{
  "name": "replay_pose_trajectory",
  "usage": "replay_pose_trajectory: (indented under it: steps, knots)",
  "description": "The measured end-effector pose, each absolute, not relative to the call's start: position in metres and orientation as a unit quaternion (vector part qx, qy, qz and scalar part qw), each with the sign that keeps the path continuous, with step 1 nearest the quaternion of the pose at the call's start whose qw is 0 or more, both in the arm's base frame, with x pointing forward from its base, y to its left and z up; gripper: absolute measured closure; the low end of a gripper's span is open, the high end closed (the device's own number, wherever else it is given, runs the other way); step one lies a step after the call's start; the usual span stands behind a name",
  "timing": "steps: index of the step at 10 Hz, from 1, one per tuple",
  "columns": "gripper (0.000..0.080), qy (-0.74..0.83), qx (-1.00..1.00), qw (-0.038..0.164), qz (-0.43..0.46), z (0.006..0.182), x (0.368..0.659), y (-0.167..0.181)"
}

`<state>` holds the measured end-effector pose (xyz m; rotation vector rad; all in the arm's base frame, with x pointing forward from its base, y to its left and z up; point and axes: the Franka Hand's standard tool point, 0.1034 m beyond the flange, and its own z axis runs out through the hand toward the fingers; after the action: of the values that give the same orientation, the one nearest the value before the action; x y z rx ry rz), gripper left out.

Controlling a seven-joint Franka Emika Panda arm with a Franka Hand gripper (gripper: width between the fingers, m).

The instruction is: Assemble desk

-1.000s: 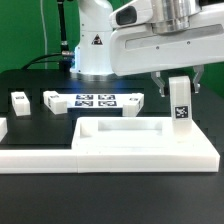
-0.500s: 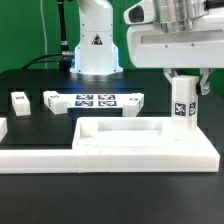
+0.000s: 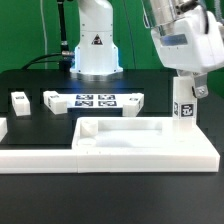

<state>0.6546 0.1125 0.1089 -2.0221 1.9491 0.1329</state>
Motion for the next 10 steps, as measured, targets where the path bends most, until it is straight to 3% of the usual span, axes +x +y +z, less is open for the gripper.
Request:
replay_pose_trajectory:
  steps: [1, 2, 3, 4, 8, 9, 10]
  knots:
    - [0.0506, 0.682, -0.711, 0.164, 0.046, 0.109, 0.654, 0.113]
    - [0.0253, 0.638, -0.752, 0.161, 0.045, 0.108, 0.652, 0.112]
    - [0.0253, 0.578, -0.799, 0.159, 0.054, 0.110, 0.649, 0.108]
    - [0.0181, 0.509, -0.844, 0.163, 0.049, 0.114, 0.651, 0.104]
    - [0.0151, 0.358, -0.918, 0.168, 0.022, 0.114, 0.652, 0.098]
    - [0.0151, 0.296, -0.942, 0.155, 0.018, 0.114, 0.651, 0.096]
    - [0.0151, 0.207, -0.971, 0.122, 0.016, 0.121, 0.656, 0.092]
